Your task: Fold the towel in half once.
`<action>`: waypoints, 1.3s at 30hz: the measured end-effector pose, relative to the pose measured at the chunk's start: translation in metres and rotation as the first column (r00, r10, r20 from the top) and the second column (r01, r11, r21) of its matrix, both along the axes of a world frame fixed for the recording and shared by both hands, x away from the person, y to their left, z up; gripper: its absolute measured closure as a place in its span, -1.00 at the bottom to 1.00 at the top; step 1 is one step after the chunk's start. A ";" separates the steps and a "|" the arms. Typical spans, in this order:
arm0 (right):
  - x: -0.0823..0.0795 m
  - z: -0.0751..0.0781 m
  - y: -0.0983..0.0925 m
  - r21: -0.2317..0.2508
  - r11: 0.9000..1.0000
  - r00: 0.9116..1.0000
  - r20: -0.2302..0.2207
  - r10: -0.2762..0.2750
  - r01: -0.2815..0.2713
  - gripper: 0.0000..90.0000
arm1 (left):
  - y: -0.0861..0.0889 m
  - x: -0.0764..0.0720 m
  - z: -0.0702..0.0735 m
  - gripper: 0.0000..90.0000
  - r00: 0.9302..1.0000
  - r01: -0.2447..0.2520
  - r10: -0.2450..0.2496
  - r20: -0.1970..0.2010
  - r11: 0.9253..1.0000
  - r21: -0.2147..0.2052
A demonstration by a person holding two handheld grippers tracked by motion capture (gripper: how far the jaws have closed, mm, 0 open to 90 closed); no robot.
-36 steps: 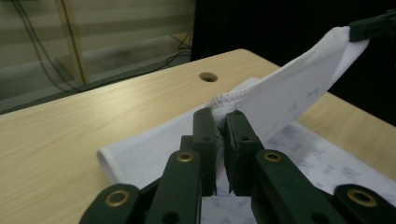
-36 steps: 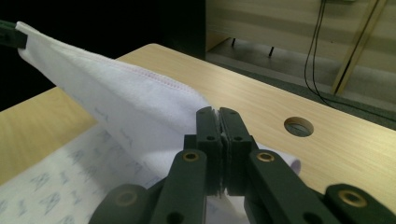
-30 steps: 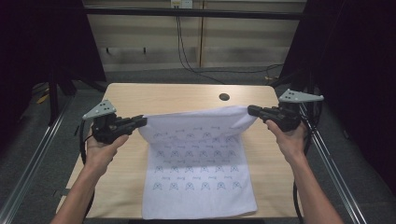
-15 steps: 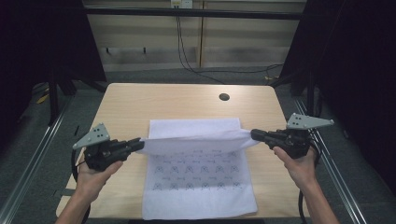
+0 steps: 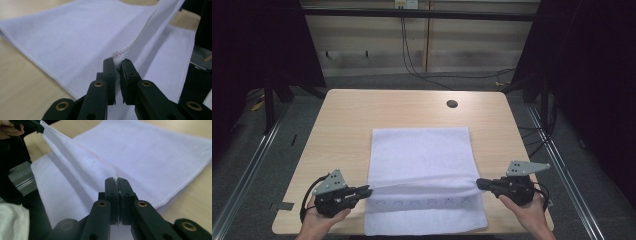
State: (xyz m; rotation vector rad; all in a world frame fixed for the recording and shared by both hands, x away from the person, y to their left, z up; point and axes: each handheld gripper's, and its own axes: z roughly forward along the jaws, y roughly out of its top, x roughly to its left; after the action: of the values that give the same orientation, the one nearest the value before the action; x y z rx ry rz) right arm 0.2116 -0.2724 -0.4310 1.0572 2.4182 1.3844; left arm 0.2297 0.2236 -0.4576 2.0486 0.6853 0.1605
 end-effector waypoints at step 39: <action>0.059 -0.046 0.026 -0.165 0.986 0.991 -0.127 -0.031 0.009 0.52 | -0.036 0.105 -0.022 0.35 0.988 -0.091 0.100 -0.114 0.992 0.086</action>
State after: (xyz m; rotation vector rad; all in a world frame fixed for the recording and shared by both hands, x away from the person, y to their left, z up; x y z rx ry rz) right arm 0.2707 -0.2465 -0.4767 1.1583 2.5524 1.1197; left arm 0.3350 0.1879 -0.4798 2.1160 0.8633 0.1246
